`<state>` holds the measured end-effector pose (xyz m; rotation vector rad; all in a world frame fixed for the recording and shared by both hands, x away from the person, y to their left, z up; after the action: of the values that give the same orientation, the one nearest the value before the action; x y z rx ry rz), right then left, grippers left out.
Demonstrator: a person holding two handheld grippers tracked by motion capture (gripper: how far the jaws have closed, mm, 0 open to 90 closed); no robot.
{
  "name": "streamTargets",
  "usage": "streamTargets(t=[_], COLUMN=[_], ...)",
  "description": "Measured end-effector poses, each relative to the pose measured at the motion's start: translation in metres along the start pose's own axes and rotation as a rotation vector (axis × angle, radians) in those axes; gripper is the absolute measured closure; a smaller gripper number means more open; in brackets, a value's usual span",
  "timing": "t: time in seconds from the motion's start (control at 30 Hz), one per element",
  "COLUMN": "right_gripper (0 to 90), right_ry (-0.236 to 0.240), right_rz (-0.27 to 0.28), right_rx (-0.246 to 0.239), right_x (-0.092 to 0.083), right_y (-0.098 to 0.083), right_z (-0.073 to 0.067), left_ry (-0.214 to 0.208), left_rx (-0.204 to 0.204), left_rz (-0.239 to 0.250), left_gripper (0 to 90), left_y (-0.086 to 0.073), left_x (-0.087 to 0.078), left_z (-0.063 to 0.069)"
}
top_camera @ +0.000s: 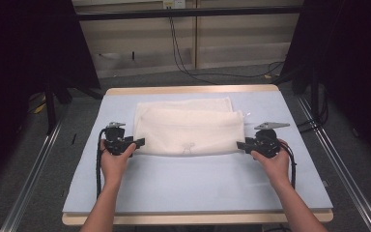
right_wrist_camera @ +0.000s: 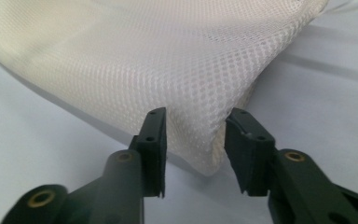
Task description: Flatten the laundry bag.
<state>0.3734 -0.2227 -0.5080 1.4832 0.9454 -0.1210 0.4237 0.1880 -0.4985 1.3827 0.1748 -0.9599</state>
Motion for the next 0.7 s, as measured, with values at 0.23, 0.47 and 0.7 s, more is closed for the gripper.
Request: streamTargets(t=[0.23,0.47,0.7], right_gripper=[45.9,46.8,74.8], right_ry=[0.001,0.018,0.051], right_rz=[0.024,0.057,0.057], right_rx=[0.053,0.121,0.168], right_x=[0.008,0.016,0.017], right_y=[0.009,0.025,0.031], right_z=[0.001,0.006,0.010], left_ry=[0.010,0.002,-0.026], left_rx=[0.040,0.036,-0.010], left_rz=[0.002,0.016,-0.026], left_gripper=[39.6,47.4,76.2], left_y=[0.020,0.037,0.035], left_x=[0.008,0.024,0.024], left_z=[0.000,-0.001,-0.005])
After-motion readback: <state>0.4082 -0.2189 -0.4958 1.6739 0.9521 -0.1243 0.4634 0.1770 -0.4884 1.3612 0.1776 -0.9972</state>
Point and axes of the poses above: each handheld gripper's, and its own axes: x roughly forward along the jaws, y roughly out of its top, z roughly to its right, the point moved 7 cm from there along x, roughly forward along the jaws, and after that the axes turned 3 degrees about z, right-handed, at the moved point
